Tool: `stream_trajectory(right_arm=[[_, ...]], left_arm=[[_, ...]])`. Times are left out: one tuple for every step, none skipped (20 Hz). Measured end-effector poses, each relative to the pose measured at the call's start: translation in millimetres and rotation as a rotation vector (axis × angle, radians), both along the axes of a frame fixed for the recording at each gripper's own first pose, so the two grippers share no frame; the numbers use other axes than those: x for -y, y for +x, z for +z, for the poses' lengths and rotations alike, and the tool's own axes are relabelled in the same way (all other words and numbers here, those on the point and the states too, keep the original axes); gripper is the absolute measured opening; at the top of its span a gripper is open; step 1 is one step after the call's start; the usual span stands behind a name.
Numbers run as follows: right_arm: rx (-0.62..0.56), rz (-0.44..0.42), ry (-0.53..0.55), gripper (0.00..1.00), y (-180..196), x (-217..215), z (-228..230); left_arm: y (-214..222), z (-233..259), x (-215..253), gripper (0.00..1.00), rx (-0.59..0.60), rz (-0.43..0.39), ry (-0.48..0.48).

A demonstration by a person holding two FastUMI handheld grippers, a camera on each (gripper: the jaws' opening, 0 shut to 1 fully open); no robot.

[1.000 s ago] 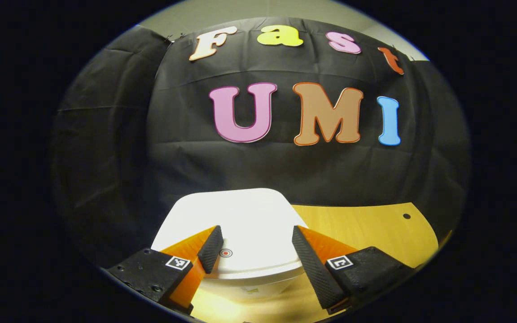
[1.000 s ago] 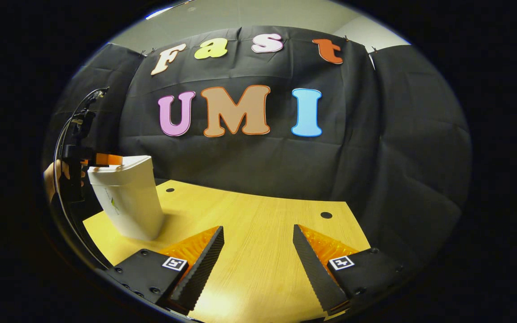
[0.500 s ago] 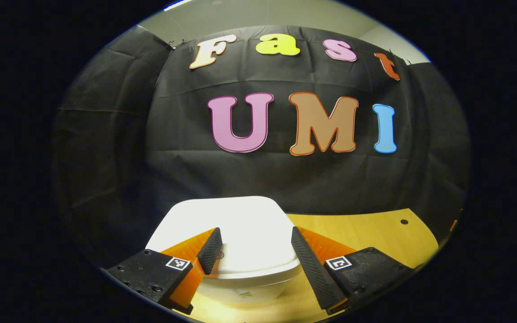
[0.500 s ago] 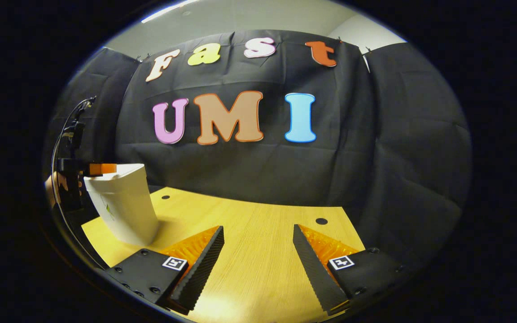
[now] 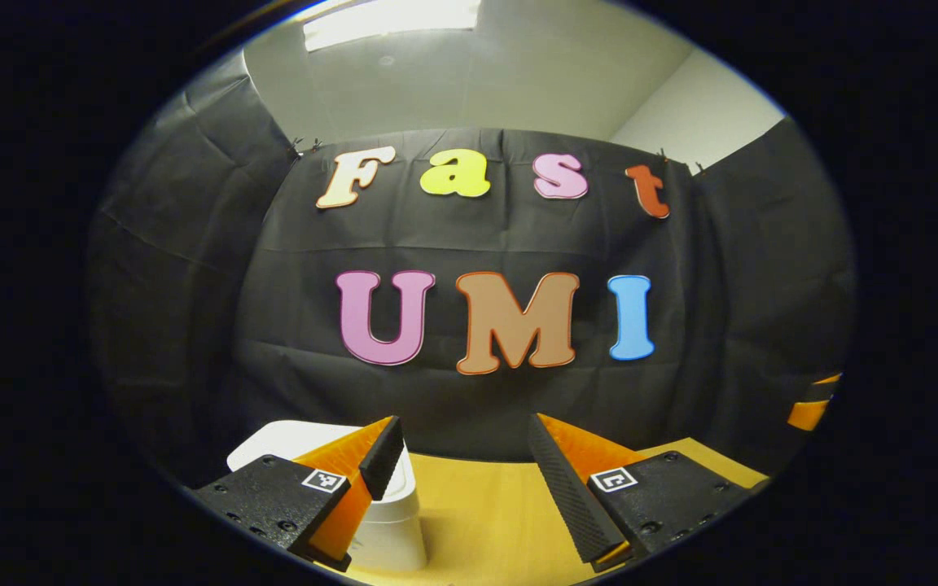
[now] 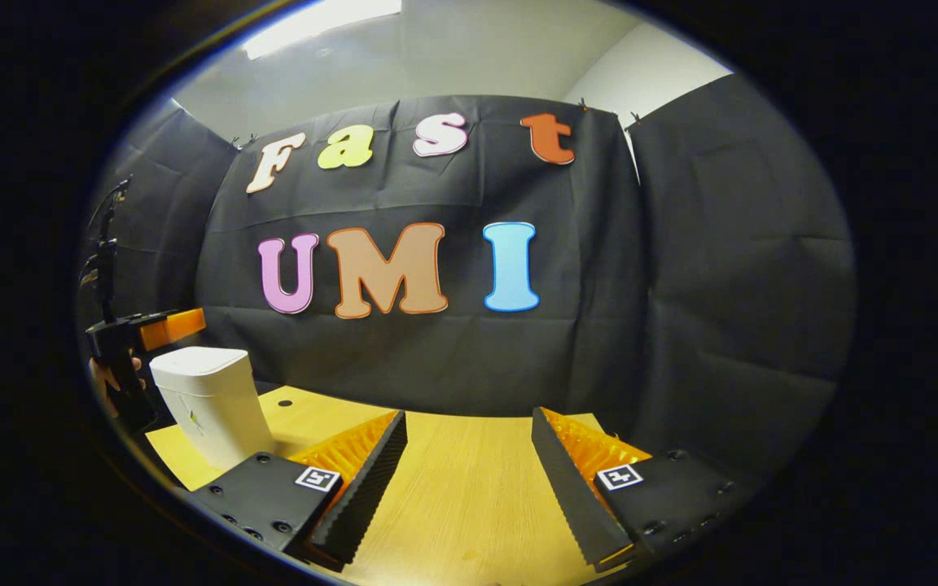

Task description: Press the lid of the desktop garbage bin to open it, pick up the crumpled paper on the desktop and throw it into the bin, then pick up the pop can on the desktop and drop it into the bin, and finally close the garbage bin lid.

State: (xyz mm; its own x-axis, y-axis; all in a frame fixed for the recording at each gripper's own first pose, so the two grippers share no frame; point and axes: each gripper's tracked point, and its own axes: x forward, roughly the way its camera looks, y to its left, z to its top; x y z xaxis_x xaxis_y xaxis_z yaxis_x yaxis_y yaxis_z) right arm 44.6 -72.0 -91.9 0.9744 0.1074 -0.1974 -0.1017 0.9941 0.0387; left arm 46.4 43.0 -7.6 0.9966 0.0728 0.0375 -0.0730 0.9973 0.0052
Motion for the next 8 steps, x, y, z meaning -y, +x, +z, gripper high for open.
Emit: stream_trajectory(right_arm=[[0.01,-0.015,0.003,0.98,-5.2,-1.5,2.8],[0.016,-0.032,0.008,0.98,-9.6,-3.0,3.5],[0.018,-0.042,0.015,0.98,-14.6,-6.0,4.5],[0.022,-0.05,0.021,0.98,-19.8,-9.6,5.2],[0.028,-0.057,0.02,0.98,-23.6,-11.8,5.9],[0.027,-0.064,0.016,0.98,-26.1,-14.2,4.9],[0.025,-0.068,0.015,0.98,-28.3,-16.6,3.6],[0.025,-0.071,0.017,0.99,-29.6,-18.7,4.0]], left_arm=[[-5.5,-1.0,10.0,0.93,-0.001,-0.031,-0.008],[-10.2,-2.4,21.3,0.93,-0.004,-0.065,-0.013],[-13.5,-2.2,27.8,0.93,-0.002,-0.09,-0.014],[-16.5,-2.4,32.4,0.93,-0.006,-0.11,-0.008],[-19.2,-0.8,34.3,0.92,-0.003,-0.123,-0.005],[-20.8,1.8,36.5,0.92,0.004,-0.135,-0.001],[-22.6,3.0,38.0,0.93,0.011,-0.139,-0.001],[-23.9,4.8,39.6,0.92,0.013,-0.146,-0.007]])
